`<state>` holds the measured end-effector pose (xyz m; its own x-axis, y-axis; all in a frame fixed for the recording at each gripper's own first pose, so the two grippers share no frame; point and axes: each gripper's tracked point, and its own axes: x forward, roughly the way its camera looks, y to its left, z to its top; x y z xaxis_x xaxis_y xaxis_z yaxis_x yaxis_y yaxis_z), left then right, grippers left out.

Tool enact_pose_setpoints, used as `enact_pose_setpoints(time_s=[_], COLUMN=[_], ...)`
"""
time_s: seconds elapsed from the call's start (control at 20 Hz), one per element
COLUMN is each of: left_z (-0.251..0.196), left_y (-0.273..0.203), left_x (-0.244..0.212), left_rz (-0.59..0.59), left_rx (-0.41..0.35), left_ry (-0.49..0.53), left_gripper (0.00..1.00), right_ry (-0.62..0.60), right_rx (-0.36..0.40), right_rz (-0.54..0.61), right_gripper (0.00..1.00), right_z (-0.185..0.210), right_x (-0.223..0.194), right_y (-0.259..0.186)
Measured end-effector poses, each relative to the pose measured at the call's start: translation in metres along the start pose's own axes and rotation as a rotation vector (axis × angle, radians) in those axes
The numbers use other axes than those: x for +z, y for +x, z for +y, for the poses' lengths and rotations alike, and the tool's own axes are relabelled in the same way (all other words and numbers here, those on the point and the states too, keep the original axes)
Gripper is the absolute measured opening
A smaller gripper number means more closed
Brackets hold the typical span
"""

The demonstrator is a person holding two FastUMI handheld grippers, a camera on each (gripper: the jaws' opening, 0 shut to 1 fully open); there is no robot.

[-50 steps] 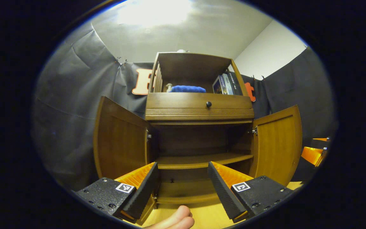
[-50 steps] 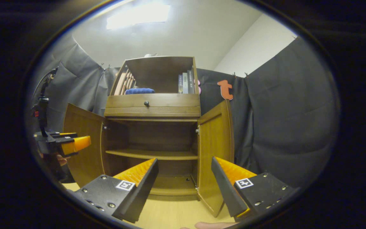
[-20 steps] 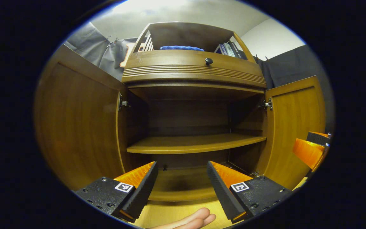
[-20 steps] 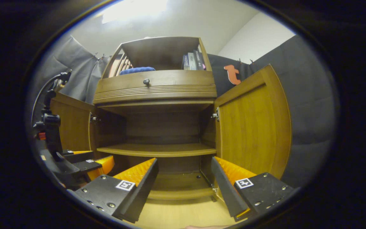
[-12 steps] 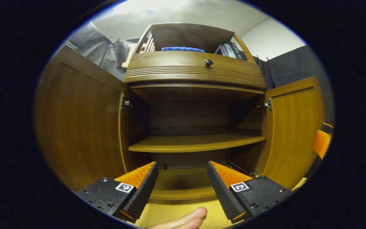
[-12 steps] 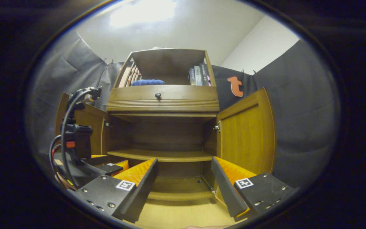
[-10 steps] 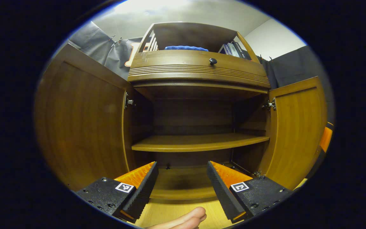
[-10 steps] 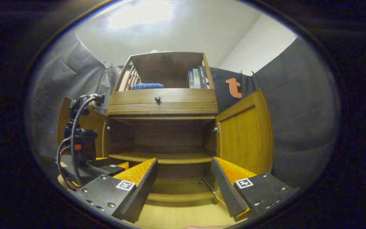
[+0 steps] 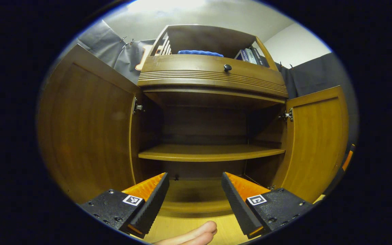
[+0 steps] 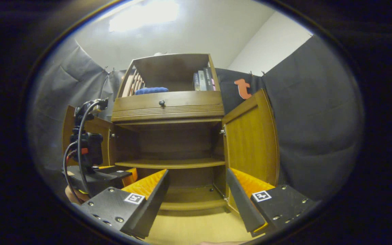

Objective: Open the right door of the double-door shoe cabinet with the right hand, and open the left door with the left hand.

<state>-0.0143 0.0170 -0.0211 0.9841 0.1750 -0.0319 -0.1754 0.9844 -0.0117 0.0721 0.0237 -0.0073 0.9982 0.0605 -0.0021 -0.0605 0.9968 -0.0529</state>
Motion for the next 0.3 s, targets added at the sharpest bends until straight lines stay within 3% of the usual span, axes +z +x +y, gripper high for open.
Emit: enact_pose_setpoints(time_s=[0.15, 0.3], left_z=[-0.009, -0.015], left_y=[-0.01, -0.019], left_x=[0.0, 0.008], left_rz=[0.003, -0.029], left_rx=[-0.018, -0.026], left_ry=[-0.007, 0.005], left_gripper=[0.93, 0.96], right_ry=[0.01, 0.028], right_rx=[0.013, 0.0], right_rz=[0.026, 0.045], right_gripper=[1.0, 0.99], right_z=[-0.009, -0.022], right_x=[-0.01, -0.018], right_y=[0.002, 0.005])
